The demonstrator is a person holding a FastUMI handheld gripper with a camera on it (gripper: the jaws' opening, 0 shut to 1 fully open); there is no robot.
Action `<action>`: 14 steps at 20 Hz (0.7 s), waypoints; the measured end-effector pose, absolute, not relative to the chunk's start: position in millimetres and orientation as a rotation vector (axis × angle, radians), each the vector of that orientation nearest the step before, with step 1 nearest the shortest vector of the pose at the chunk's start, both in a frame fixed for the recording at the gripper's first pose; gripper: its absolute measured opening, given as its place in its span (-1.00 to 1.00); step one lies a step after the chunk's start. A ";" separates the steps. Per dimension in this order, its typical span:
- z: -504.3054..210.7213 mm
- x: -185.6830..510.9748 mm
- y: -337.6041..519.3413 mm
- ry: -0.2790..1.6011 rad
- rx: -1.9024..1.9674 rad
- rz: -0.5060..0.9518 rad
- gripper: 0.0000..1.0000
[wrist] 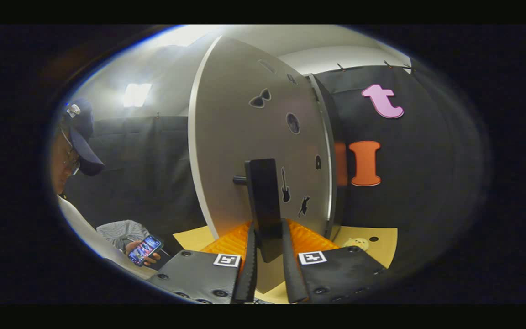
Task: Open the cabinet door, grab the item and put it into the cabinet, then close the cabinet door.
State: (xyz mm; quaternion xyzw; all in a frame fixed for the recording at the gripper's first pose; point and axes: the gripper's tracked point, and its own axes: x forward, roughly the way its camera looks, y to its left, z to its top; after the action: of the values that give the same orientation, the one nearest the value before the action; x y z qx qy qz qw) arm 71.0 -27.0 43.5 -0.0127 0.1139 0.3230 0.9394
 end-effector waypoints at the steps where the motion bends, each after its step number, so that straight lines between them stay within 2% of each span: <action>1: 41.4 73.4 -35.3 0.232 -0.033 0.600 -0.26; 4: 42.5 72.2 -41.1 0.217 0.012 0.492 -0.15; 8: 43.7 61.3 -55.9 0.188 0.039 0.312 0.16; 11: 32.6 34.7 -57.2 0.198 0.034 0.182 0.16; 14: 16.5 4.7 -50.7 0.211 0.024 0.066 0.36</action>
State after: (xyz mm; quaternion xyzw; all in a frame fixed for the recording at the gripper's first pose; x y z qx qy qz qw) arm 4.7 -50.7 16.5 0.0122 0.1053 0.0331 0.9938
